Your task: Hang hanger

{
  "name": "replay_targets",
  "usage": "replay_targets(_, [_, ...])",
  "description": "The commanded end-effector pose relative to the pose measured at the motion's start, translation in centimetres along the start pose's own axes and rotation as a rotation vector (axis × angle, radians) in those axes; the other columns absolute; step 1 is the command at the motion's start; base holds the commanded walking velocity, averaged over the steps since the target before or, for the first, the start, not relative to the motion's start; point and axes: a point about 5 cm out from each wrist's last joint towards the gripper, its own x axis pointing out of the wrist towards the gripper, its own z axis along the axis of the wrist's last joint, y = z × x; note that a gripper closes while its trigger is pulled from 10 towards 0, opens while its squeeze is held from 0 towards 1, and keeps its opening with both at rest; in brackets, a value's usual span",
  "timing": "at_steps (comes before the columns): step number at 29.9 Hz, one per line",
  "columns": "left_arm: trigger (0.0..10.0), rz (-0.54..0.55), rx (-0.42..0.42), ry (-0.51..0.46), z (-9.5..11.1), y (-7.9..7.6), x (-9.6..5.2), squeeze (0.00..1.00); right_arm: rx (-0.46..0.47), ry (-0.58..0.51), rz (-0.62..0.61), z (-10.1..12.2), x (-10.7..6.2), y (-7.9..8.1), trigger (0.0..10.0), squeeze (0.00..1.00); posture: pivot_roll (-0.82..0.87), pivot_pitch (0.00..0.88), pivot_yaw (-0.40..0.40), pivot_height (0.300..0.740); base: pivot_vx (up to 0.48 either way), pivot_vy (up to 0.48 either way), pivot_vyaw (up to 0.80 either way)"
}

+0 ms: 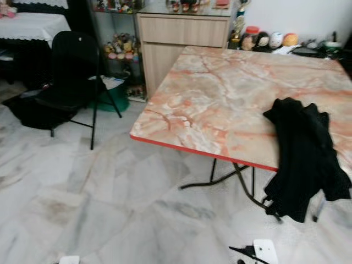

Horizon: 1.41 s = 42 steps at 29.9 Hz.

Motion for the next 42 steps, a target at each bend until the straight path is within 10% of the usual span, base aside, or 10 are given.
replay_targets(1, [10.0, -0.002, 0.01, 0.0, 0.18, -0.08, 0.07, 0.0, 0.007, 0.014, -0.004, -0.47, -0.11, -0.12, 10.0, 0.0, -0.1, 0.0, 0.02, 0.74, 0.0, 0.0, -0.67])
replay_targets(42, [10.0, -0.015, 0.085, -0.003, 0.28, -0.64, 0.11, 0.0, 0.027, 0.004, 0.0, -0.95, -0.22, 0.09, 10.0, 0.0, -0.1, 0.0, 0.038, 0.74, 0.0, -0.251, -0.19])
